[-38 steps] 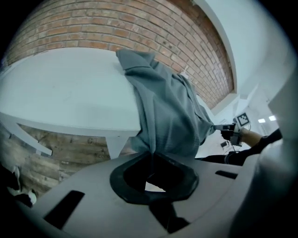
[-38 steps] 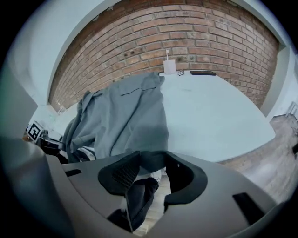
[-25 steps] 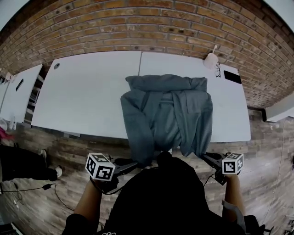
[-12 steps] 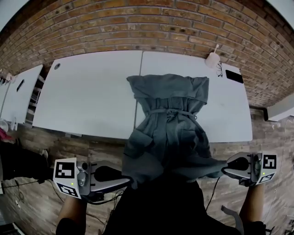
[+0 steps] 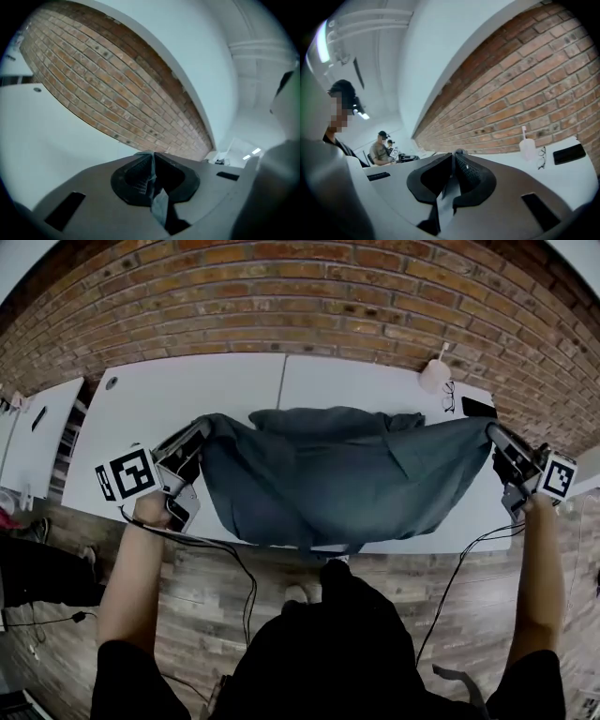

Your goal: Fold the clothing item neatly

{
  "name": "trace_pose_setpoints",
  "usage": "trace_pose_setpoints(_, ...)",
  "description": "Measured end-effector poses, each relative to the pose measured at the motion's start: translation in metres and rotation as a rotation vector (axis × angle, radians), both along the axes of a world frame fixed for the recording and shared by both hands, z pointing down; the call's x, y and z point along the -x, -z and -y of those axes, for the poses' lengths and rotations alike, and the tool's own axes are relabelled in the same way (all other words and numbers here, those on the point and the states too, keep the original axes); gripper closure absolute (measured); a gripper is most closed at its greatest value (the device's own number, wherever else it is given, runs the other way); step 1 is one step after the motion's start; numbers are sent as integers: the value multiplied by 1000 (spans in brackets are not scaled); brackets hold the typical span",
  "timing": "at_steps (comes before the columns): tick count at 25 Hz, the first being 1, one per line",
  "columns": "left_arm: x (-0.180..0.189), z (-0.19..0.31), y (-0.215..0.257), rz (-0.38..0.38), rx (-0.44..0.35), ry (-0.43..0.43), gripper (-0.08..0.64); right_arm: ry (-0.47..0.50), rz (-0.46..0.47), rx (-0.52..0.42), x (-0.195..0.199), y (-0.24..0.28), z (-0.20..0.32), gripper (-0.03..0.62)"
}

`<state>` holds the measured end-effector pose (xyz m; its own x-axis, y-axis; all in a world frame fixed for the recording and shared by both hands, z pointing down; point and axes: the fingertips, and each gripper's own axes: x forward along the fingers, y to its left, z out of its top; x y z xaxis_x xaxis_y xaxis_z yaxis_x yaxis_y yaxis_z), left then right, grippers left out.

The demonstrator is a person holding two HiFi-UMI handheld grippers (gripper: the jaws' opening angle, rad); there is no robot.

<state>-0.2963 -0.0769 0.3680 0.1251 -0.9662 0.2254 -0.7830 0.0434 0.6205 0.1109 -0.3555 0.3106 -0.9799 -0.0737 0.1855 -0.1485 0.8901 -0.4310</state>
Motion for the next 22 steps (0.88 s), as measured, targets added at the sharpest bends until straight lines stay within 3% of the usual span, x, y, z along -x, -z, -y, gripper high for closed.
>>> trace_pose_setpoints(2,29,28,-38,85,136,47,543,-44,-48,30,10,-26,50,568)
trace_pose_setpoints(4,53,55,-79,124,260,71,543,-87,-124,85,18,-62,88,568)
trace_pose_setpoints(7,72,83,-135,35,384,112,543,-232,-347,199,10,-136,129,568)
trace_pose_setpoints(9,76,94,-162,-64,420,139,543,-210,-412,210,19,-172,143,568)
trace_pose_setpoints(11,81,100,-182,-97,454,164,543,-204,-444,229,24,-201,154,568)
trace_pose_setpoints(15,82,99,-210,-24,529,142,543,-200,-500,254,20,-245,157,567)
trace_pose_setpoints(18,82,94,-216,54,540,79,543,-154,-547,210,20,-261,151,543)
trace_pose_setpoints(19,83,92,-216,92,542,61,536,-142,-574,180,19,-265,148,510)
trace_pose_setpoints(21,89,87,-210,180,542,38,395,-118,-653,107,12,-272,143,417)
trace_pose_setpoints(22,94,84,-206,223,543,30,361,-104,-702,64,6,-275,140,346)
